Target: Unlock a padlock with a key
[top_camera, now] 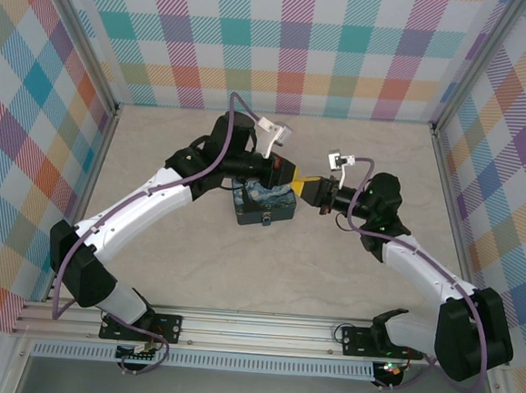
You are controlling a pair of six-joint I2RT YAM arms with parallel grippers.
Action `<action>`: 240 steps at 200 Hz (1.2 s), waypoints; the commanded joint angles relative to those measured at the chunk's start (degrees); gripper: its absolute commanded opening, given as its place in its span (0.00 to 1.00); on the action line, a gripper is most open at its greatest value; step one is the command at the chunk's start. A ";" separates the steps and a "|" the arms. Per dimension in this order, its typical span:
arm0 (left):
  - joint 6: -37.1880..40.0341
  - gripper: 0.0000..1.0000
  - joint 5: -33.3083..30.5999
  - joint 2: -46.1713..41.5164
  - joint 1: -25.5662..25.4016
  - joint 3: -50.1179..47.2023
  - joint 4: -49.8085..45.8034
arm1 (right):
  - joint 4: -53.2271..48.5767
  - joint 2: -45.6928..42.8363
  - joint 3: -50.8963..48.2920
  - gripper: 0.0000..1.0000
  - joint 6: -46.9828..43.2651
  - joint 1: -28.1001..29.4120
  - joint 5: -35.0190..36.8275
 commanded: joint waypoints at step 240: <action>-21.15 0.69 -17.03 -1.03 -0.09 -39.36 23.90 | -35.18 -4.06 -2.70 0.04 -13.96 0.26 29.14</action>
